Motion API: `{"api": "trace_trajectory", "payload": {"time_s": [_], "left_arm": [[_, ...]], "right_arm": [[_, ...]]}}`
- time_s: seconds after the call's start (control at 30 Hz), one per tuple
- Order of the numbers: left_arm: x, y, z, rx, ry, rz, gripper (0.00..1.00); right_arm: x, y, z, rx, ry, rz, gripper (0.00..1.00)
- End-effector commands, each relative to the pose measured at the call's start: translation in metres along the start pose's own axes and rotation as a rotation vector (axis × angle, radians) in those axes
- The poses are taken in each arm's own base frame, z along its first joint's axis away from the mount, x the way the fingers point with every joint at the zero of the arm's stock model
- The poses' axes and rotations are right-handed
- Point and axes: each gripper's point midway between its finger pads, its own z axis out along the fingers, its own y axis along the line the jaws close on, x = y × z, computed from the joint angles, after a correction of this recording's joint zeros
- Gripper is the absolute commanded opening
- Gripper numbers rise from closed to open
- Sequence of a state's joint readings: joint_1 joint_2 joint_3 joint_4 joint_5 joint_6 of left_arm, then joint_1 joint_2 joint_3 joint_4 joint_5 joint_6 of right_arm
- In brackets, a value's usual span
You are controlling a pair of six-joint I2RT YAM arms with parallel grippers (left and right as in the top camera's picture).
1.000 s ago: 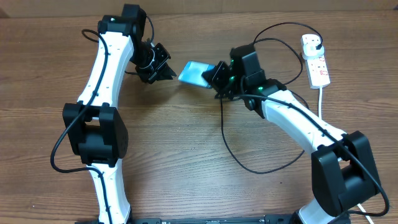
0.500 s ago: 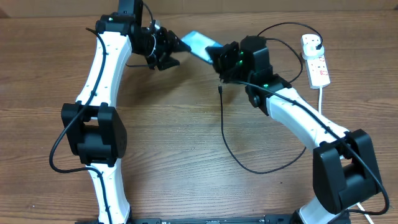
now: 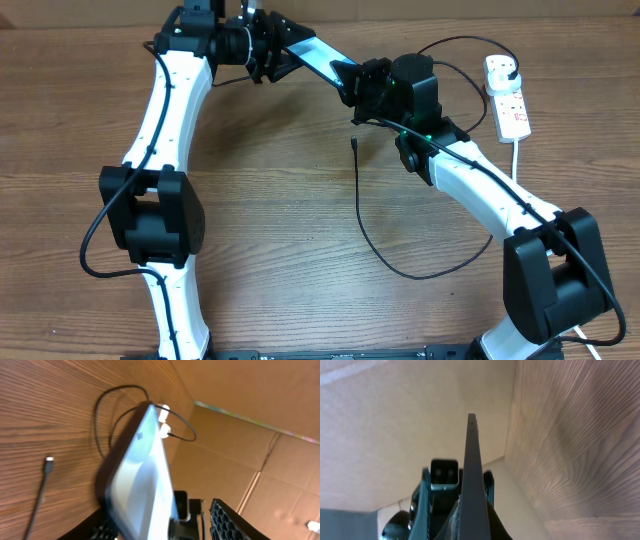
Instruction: Plug charger to phone and switch on socket
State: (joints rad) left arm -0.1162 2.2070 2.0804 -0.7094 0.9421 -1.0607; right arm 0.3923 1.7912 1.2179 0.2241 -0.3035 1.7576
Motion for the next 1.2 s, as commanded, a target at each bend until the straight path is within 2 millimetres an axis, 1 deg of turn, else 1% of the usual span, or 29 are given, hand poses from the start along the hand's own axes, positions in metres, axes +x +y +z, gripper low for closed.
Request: {"api": "trace_trajectory", "payload": {"time_s": [0.0,0.13,0.27,0.53,0.6,0.87,1.07,1.13,1.17], "left_arm": [[0.011,-0.013,0.006,0.021,0.028,-0.019,0.50],[0.013,-0.013,0.009,0.018,0.031,-0.015,0.50],[0.013,-0.013,0.008,0.018,0.029,-0.015,0.48],[0.005,-0.009,0.009,-0.007,-0.020,-0.026,0.42],[0.003,-0.009,0.009,-0.009,-0.030,-0.047,0.39],[0.001,-0.030,0.015,0.051,-0.051,-0.014,0.33],[0.001,-0.031,0.020,0.047,-0.065,-0.024,0.09],[0.002,-0.031,0.020,0.046,-0.064,-0.028,0.05],[0.002,-0.031,0.020,0.047,-0.064,-0.032,0.04]], "right_arm": [[0.022,0.022,-0.004,-0.054,0.089,-0.003,0.04],[0.035,0.026,-0.006,-0.064,0.158,-0.018,0.04],[0.046,0.025,-0.008,-0.055,0.225,-0.026,0.04],[0.058,0.021,-0.009,-0.039,0.276,-0.030,0.04],[0.061,0.020,-0.009,-0.037,0.281,-0.031,0.04],[0.076,0.016,-0.007,-0.026,0.307,-0.033,0.04],[0.079,0.013,-0.006,-0.020,0.314,-0.034,0.04],[0.079,0.012,-0.006,-0.015,0.313,-0.032,0.04],[0.079,0.012,-0.006,-0.015,0.313,-0.032,0.04]]}}
